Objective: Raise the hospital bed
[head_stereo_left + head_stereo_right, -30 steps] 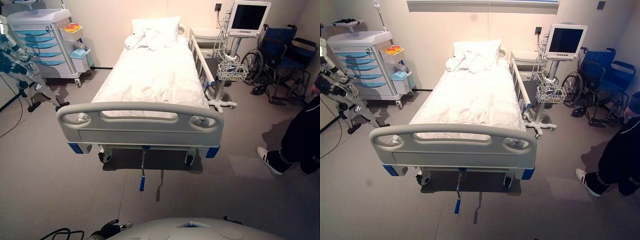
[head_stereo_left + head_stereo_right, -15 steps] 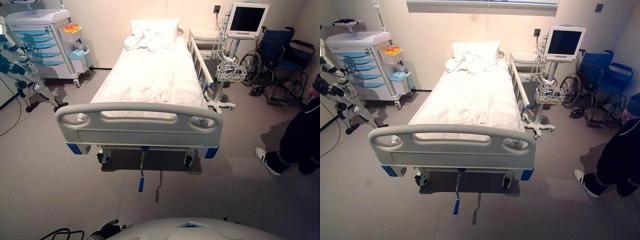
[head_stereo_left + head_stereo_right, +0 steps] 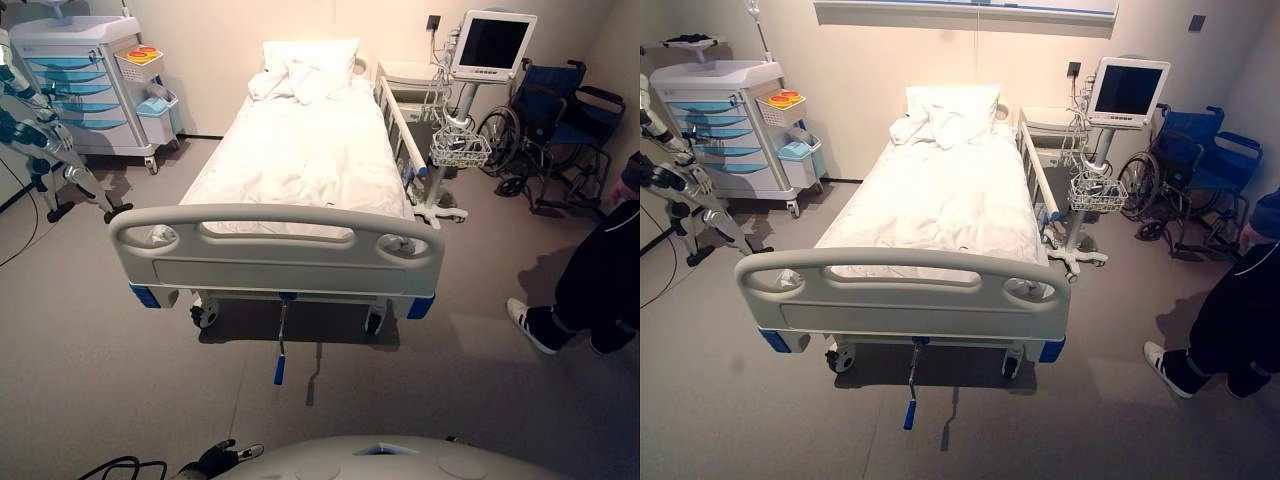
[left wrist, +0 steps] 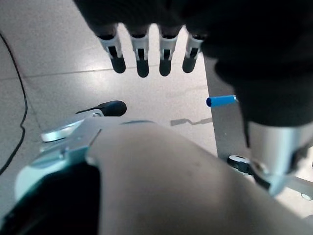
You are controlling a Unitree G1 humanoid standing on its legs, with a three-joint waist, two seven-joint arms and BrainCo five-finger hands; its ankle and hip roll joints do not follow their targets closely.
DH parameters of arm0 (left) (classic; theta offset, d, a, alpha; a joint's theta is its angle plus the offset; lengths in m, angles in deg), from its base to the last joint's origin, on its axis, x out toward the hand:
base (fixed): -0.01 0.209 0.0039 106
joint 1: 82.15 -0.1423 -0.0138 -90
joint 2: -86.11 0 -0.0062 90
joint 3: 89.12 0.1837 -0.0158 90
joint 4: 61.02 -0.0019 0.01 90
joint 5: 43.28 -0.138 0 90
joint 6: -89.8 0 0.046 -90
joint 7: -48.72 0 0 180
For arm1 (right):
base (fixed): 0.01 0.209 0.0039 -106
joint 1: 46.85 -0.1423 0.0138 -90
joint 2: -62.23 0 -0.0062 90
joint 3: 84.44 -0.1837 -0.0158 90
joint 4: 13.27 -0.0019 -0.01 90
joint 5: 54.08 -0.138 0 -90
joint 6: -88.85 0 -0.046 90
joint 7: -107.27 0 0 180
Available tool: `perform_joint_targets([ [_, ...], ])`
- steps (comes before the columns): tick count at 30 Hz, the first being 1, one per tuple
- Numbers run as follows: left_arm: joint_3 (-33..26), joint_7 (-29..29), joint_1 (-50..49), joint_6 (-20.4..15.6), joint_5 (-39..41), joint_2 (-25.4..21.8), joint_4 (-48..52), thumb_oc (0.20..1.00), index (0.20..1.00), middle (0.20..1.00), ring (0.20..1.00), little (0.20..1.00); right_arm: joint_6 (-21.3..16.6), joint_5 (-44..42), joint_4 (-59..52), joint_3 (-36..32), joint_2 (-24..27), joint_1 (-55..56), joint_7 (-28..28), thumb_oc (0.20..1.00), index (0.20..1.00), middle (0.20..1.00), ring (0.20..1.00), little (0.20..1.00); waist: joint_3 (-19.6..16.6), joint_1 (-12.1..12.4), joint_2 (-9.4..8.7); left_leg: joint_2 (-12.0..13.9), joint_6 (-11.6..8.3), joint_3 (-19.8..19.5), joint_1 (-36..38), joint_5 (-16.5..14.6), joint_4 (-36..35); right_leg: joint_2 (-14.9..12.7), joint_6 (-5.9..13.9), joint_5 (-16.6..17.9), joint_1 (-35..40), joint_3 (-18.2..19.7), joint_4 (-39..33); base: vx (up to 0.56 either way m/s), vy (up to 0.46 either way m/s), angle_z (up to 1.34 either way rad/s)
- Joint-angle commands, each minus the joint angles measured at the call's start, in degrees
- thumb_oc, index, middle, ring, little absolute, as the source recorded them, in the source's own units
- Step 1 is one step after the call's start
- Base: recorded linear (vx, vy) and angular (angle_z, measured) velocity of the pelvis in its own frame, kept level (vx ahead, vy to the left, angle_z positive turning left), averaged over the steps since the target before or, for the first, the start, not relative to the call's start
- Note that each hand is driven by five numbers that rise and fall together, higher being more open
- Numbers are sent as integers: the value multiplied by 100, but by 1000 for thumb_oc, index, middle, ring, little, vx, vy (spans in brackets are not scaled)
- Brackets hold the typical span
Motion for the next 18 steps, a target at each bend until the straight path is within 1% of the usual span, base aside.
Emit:
perform_joint_targets([
  [1, -135, -61, 464, -124, -246, -12, -310, 1000, 1000, 1000, 1000, 1000, -56, 117, 263, 45, -84, -514, 9, 1000, 1000, 1000, 1000, 1000, 292, 44, -9, -376, 133, 545, 272, -223, 37, 27, 392, -243, 80, -142, 377, 0, 0, 0],
  [18, -164, -86, 451, -136, -197, -17, -312, 1000, 1000, 1000, 1000, 1000, -58, 167, 263, 83, -72, -503, 2, 1000, 1000, 1000, 1000, 1000, 301, 44, 4, -377, 151, 540, 311, -248, 37, 44, 366, -284, 106, -83, 388, 0, 0, 0],
])
